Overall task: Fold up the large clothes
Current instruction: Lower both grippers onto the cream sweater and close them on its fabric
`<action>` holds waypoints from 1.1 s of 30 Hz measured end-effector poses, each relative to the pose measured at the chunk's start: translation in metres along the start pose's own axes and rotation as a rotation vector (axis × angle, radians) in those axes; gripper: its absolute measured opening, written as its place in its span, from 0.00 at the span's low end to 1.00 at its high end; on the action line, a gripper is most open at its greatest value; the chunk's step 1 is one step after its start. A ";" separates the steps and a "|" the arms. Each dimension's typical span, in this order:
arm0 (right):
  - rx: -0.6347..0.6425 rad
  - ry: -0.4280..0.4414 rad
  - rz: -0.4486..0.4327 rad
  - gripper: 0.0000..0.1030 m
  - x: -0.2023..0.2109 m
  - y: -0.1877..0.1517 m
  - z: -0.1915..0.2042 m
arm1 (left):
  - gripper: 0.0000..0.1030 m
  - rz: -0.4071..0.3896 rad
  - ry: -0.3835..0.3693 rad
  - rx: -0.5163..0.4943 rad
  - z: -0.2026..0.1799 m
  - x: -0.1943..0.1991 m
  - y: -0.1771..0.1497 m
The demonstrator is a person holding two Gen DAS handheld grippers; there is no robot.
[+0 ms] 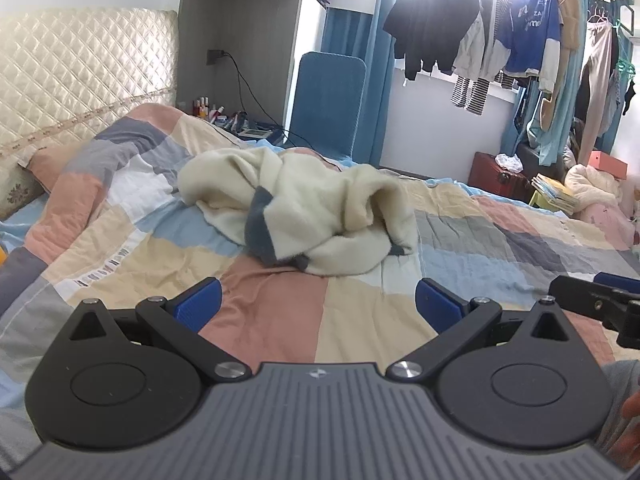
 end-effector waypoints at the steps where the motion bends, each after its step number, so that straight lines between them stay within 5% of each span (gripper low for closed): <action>1: 0.001 -0.001 0.003 1.00 -0.003 0.000 0.000 | 1.00 0.001 -0.001 0.001 0.000 -0.003 0.000; 15: -0.223 -0.019 0.038 1.00 -0.113 0.034 -0.037 | 1.00 0.067 0.004 -0.026 0.020 -0.132 0.032; 25: -0.127 -0.088 0.075 1.00 -0.240 0.053 -0.061 | 1.00 0.138 -0.018 0.035 0.053 -0.300 0.026; 33: -0.074 -0.167 0.156 0.93 -0.317 0.029 -0.084 | 0.99 0.115 -0.094 0.126 0.065 -0.371 -0.008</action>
Point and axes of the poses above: each gripper's, at about its wrist camera, not at the fingertips, and x roughly against the way its jaws point, z to its left, y to its top, the point moved 1 cm from there along -x, roughly the way its jaws point, and after that the axes turned 4 degrees about y, right-handed, at the moved point
